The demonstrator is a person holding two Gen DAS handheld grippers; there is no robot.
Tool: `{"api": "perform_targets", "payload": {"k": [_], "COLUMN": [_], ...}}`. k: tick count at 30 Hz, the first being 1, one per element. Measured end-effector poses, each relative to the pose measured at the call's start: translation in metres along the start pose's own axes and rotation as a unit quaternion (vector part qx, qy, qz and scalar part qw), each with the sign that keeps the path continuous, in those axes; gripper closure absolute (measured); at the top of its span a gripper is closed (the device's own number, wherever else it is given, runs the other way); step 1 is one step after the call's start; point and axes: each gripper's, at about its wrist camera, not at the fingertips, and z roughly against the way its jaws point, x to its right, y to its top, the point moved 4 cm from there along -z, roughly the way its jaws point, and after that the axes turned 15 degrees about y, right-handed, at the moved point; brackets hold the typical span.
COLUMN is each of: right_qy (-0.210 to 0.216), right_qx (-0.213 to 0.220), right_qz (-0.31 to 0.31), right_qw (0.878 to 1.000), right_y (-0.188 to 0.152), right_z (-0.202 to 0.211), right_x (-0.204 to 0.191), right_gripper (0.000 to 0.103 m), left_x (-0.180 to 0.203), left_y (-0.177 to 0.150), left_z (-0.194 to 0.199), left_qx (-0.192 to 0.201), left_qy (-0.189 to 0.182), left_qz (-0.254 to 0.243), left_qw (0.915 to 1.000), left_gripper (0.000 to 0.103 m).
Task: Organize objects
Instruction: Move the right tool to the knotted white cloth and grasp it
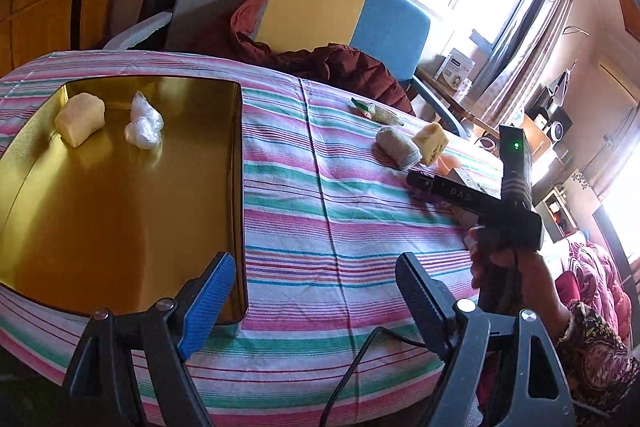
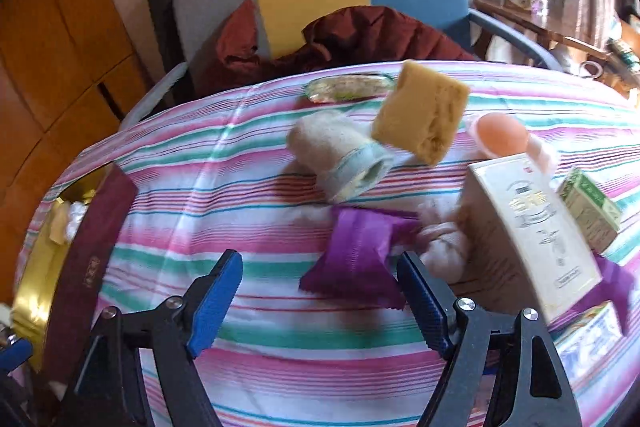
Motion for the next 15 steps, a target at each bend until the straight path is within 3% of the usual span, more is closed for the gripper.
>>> {"api": "perform_targets", "payload": {"k": [2, 4, 8, 12, 15], "right_qy": [0.069, 0.084, -0.009, -0.063, -0.103], "right_qx": [0.009, 0.033, 0.079, 0.055, 0.048], "right_qz": [0.013, 0.023, 0.007, -0.038, -0.052], "right_qw": [0.998, 0.996, 0.997, 0.996, 0.992], "right_y": [-0.006, -0.006, 0.004, 0.006, 0.007], "right_z": [0.006, 0.019, 0.042, 0.034, 0.029], "right_x": [-0.022, -0.031, -0.002, 0.032, 0.047], "right_gripper": [0.023, 0.024, 0.024, 0.047, 0.049], "left_x": [-0.001, -0.002, -0.002, 0.001, 0.002], "left_y": [0.001, 0.002, 0.001, -0.001, -0.001], "left_z": [0.001, 0.0, -0.002, -0.005, -0.004], "left_qx": [0.004, 0.004, 0.0, -0.005, -0.004], "left_qy": [0.005, 0.008, 0.009, 0.006, 0.006], "left_qz": [0.002, 0.005, 0.01, 0.008, 0.003], "left_qw": [1.0, 0.9999, 0.9999, 0.9999, 1.0], "left_gripper": [0.019, 0.019, 0.019, 0.019, 0.019]}}
